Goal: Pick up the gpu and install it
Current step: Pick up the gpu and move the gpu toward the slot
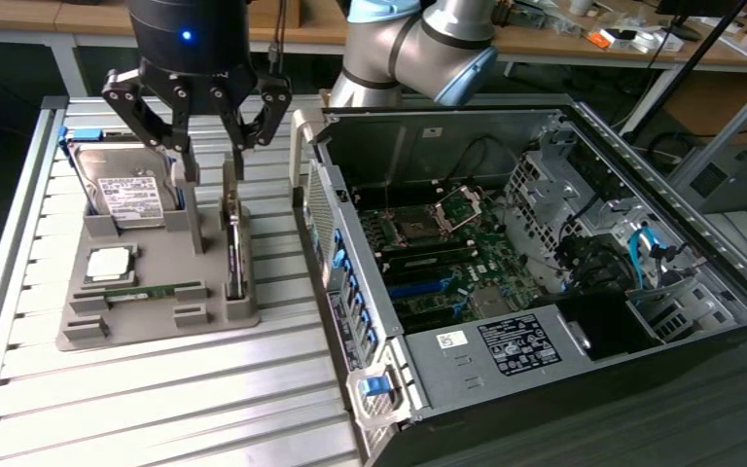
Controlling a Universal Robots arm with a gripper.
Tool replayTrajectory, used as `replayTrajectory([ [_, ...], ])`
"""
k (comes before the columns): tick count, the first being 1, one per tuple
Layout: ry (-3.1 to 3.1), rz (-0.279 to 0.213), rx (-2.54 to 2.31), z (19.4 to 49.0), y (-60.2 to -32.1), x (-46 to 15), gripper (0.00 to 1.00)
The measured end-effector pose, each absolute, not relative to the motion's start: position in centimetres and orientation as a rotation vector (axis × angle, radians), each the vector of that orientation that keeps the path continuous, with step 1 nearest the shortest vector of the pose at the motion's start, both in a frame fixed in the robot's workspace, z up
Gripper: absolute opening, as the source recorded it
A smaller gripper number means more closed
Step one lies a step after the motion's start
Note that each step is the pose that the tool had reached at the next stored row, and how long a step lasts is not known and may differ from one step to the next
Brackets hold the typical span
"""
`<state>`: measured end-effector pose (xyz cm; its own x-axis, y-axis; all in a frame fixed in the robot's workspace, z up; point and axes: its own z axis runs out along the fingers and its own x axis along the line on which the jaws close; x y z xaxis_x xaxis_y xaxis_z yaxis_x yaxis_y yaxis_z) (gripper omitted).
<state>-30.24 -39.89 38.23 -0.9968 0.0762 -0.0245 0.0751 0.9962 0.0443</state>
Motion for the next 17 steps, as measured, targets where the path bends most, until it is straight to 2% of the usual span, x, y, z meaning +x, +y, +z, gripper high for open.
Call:
replayTrajectory([
  [17,3.113,0.068,0.118,37.49,-39.89,-30.23,0.48],
])
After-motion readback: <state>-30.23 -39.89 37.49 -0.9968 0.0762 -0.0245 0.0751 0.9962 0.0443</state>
